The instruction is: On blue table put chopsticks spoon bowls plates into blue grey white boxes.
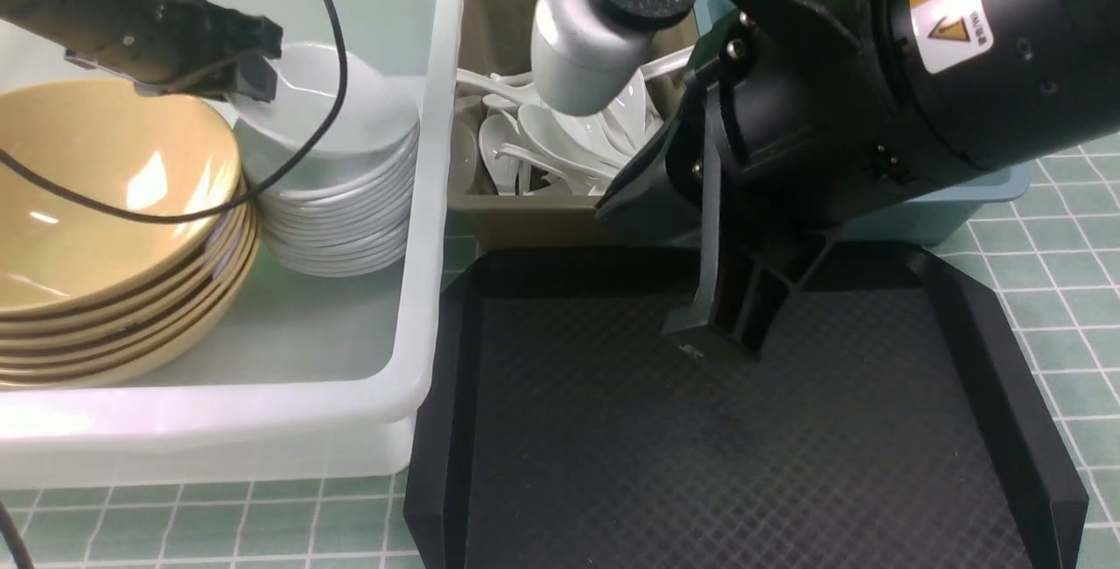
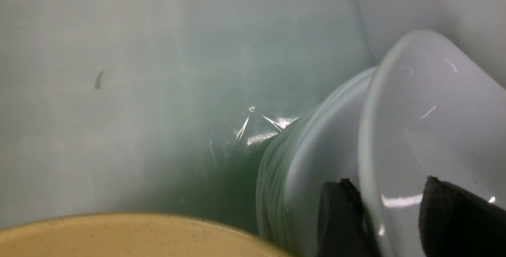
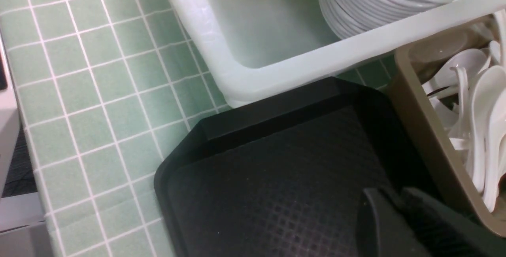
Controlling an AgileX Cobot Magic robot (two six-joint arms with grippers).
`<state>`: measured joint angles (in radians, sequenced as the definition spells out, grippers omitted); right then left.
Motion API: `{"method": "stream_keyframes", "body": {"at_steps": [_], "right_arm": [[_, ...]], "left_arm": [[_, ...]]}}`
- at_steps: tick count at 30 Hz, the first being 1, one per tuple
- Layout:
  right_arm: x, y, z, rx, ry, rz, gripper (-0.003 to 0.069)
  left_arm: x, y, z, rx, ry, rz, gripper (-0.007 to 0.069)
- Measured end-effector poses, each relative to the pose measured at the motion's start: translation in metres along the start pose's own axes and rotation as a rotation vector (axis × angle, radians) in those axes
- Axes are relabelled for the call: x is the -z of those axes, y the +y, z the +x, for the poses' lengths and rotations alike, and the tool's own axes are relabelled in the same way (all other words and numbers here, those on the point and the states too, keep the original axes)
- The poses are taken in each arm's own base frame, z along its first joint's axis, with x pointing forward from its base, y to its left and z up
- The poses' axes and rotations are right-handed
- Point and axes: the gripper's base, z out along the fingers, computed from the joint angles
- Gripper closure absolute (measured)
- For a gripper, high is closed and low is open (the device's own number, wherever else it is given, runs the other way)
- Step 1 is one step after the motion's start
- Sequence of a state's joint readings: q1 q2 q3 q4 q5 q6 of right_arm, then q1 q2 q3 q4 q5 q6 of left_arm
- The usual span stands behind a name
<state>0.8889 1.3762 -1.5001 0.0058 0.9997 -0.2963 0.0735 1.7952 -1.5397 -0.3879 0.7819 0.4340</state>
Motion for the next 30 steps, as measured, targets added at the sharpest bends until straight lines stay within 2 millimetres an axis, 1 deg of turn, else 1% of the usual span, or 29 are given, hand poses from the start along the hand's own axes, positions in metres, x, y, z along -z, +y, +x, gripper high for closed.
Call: {"method": "stream_keyframes", "body": {"at_steps": [1,2,3,6,8,10,13,15,16,17,18,19,21,22,23,24,25,26,28,30], "right_arm": [[0.000,0.000,0.000,0.003,0.001,0.005,0.0559],[0.000,0.000,0.000,0.000,0.000,0.000,0.0558],[0.000,0.000,0.000,0.003,0.001,0.005,0.0557],[0.000,0.000,0.000,0.003,0.001,0.005,0.0555],[0.000,0.000,0.000,0.003,0.001,0.005,0.0554],[0.000,0.000,0.000,0.003,0.001,0.005,0.0554],[0.000,-0.001,0.000,0.007,0.004,0.014,0.0553],[0.000,-0.001,0.000,0.005,0.005,0.016,0.0552],[0.000,-0.001,0.000,0.002,0.005,0.016,0.0552],[0.000,-0.001,0.001,0.001,0.007,0.015,0.0552],[0.000,-0.001,0.001,0.001,0.008,0.015,0.0552],[0.000,-0.001,0.001,-0.001,0.012,0.013,0.0552],[0.000,-0.001,0.002,-0.001,0.018,0.012,0.0552],[0.000,-0.001,0.002,-0.001,0.018,0.012,0.0552],[0.000,-0.001,0.002,-0.002,0.019,0.012,0.0552],[0.000,-0.001,0.002,-0.003,0.019,0.012,0.0552],[0.000,-0.001,0.002,-0.004,0.019,0.012,0.0552],[0.000,-0.001,0.002,-0.004,0.019,0.012,0.0552],[0.000,-0.001,0.002,-0.004,0.019,0.012,0.0550],[0.000,-0.001,0.002,-0.004,0.019,0.013,0.0549]], "left_arm": [[0.000,0.000,0.000,-0.011,-0.001,-0.002,0.0286],[0.000,0.001,0.000,-0.027,-0.005,-0.006,0.0235],[0.001,0.001,-0.001,-0.045,-0.009,-0.015,0.0161],[0.004,0.002,-0.003,-0.075,-0.012,-0.034,0.0069],[0.011,0.002,-0.009,-0.094,-0.025,-0.044,0.0034],[0.018,0.001,-0.014,-0.103,-0.034,-0.045,0.0020],[0.046,-0.006,-0.031,-0.116,-0.079,-0.042,0.0036],[0.062,-0.010,-0.037,-0.122,-0.091,-0.035,0.0075],[0.070,-0.012,-0.040,-0.128,-0.089,-0.030,0.0111],[0.073,-0.014,-0.039,-0.132,-0.072,-0.025,0.0146],[0.073,-0.014,-0.038,-0.132,-0.066,-0.022,0.0155],[0.074,-0.015,-0.033,-0.127,-0.017,-0.007,0.0232],[0.070,-0.016,-0.024,-0.115,0.059,0.015,0.0335],[0.069,-0.017,-0.023,-0.114,0.074,0.020,0.0346],[0.065,-0.018,-0.016,-0.117,0.127,0.031,0.0426],[0.062,-0.020,-0.011,-0.122,0.167,0.042,0.0471],[0.059,-0.024,-0.006,-0.131,0.213,0.057,0.0537],[0.057,-0.028,-0.003,-0.141,0.241,0.069,0.0576],[0.053,-0.037,0.000,-0.162,0.265,0.088,0.0615],[0.049,-0.047,0.002,-0.191,0.286,0.099,0.0623]]}}
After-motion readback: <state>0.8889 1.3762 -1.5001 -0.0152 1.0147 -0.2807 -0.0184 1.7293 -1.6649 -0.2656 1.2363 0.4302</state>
